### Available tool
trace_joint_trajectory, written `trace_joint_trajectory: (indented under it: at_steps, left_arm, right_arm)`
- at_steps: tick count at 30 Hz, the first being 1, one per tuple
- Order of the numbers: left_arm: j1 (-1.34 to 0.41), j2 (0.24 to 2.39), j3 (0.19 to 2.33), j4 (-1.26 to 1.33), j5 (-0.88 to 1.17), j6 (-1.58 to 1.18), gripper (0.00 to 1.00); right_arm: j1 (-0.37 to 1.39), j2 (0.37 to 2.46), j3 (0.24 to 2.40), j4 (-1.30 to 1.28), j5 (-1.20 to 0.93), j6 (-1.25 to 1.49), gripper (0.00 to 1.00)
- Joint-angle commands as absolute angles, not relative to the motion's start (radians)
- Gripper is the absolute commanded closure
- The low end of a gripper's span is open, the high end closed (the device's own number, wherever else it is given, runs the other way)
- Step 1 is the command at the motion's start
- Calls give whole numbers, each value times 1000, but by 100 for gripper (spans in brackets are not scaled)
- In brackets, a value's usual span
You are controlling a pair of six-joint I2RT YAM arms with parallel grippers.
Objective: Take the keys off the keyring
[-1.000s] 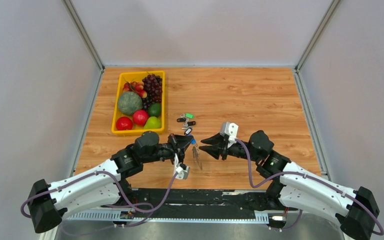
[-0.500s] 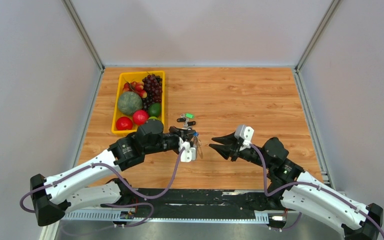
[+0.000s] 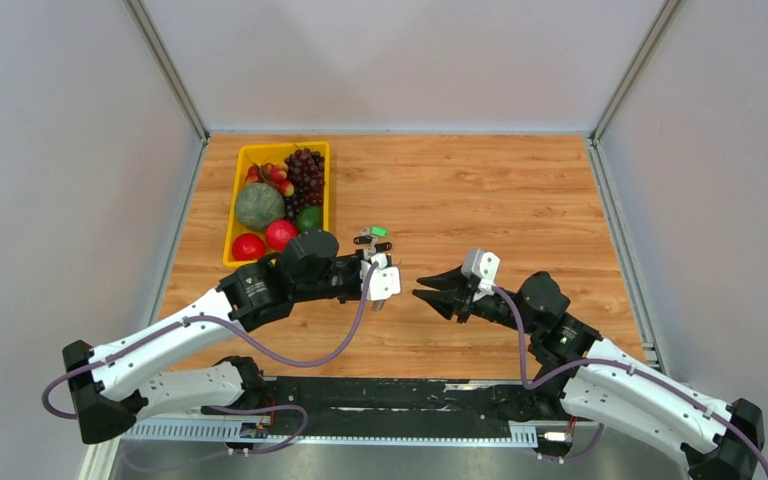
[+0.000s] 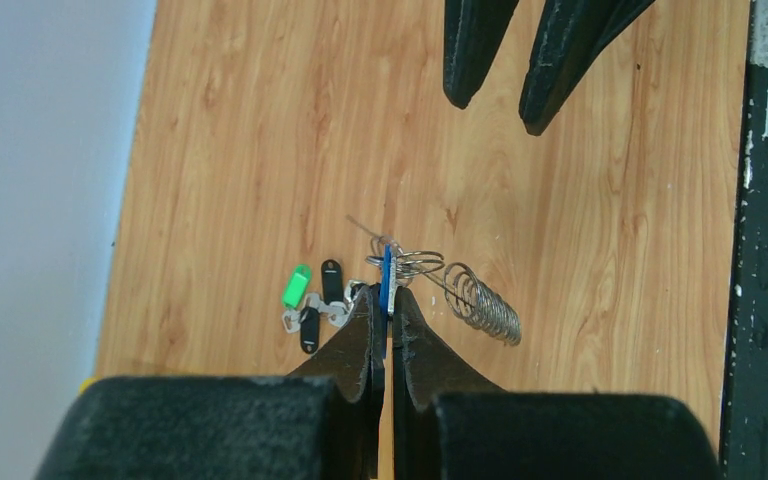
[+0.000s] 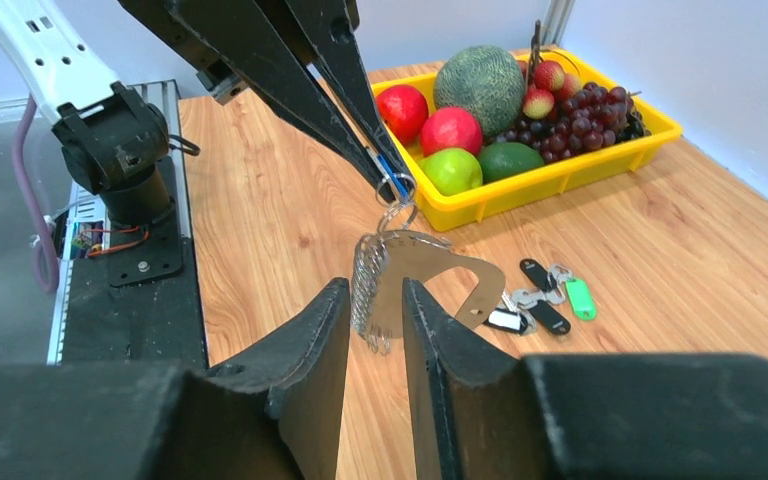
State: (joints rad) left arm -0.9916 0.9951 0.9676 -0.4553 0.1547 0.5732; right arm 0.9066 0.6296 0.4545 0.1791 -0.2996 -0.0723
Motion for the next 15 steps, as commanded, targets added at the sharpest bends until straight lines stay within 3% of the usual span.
trace_joint_trajectory:
  at_steps: [1,15]
  left_arm:
    - [-1001,967,974,-438,160,553,100]
    - [-1006,951,977,-438,183,517,100]
  right_arm:
    - [909,657,460,300,-359,-49,70]
    - [909,846,508,440,-393,-33,66]
